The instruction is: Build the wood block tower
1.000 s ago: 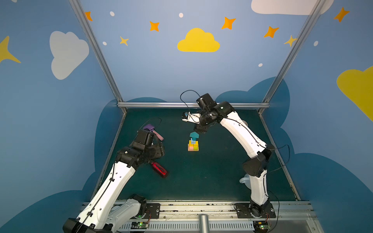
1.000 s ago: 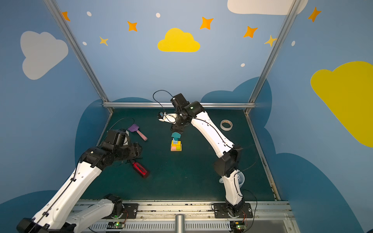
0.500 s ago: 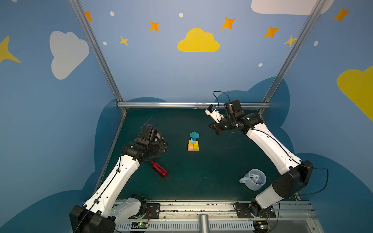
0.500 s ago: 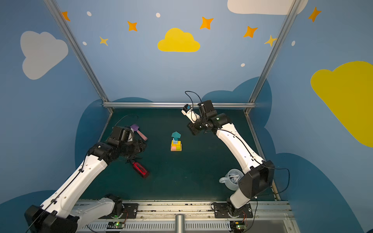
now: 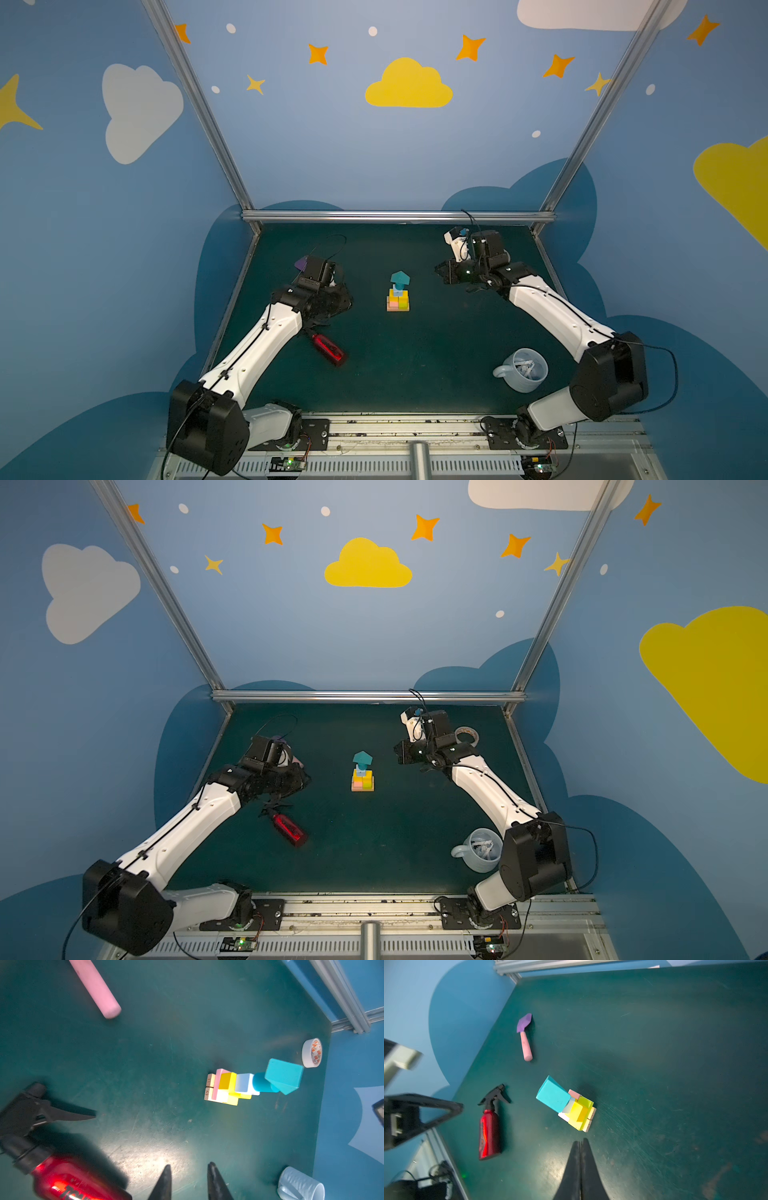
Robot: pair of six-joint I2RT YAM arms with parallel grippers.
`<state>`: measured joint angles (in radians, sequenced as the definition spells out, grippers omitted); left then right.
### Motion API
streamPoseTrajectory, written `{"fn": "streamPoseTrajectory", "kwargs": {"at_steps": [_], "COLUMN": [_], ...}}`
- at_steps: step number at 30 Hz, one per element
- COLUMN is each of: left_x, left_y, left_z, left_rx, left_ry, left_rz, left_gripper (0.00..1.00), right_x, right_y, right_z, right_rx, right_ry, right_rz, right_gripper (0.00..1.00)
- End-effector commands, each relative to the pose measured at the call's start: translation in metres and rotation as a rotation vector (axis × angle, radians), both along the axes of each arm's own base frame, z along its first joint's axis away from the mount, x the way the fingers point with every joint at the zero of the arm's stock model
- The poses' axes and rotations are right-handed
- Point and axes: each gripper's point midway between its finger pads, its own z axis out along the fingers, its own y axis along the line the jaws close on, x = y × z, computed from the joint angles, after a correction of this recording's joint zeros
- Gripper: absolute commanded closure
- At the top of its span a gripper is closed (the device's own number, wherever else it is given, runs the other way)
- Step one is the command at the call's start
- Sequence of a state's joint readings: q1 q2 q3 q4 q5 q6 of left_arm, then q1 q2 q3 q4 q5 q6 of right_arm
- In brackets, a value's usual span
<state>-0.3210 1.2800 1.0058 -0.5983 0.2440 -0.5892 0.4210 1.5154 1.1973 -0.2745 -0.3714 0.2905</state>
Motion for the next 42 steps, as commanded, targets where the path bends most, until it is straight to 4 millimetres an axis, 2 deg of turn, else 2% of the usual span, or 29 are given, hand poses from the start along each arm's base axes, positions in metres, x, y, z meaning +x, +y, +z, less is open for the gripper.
{"fn": "streamPoseTrajectory", "kwargs": {"at_steps": [1,5,14,19,27,42], "left_x": [0.006,0.007,0.009,0.008,0.008,0.005], "left_y": [-0.009,-0.015,-0.024,-0.027,-0.029,-0.028], "left_z": [-0.005,-0.017,-0.032,-0.035,-0.033,-0.034], "left_rx": [-0.042,-0.036,-0.040,-0.030,-0.025,-0.015], "left_ry": [0.009,0.038,0.064,0.071,0.065,0.070], "left_rz": [-0.001,-0.005,-0.002,-0.005,-0.006,-0.007], "left_gripper": [0.73,0.75,0.76,0.76,0.77,0.77], "right_x": [0.010,0.013,0.028,0.034,0.040,0.038], "right_y": [0.015,0.022,0.017,0.029,0.043,0.065], "right_z": [0.004,-0.016,-0.049,-0.064,-0.079,-0.092], "right_rx": [0.164,0.215,0.314,0.382,0.442,0.493], "right_ry": [0.030,0.093,0.192,0.239,0.279,0.329], "right_rz": [-0.005,-0.002,-0.045,-0.006,0.032,0.079], "right_gripper": [1.00,1.00,1.00,1.00,1.00,1.00]}}
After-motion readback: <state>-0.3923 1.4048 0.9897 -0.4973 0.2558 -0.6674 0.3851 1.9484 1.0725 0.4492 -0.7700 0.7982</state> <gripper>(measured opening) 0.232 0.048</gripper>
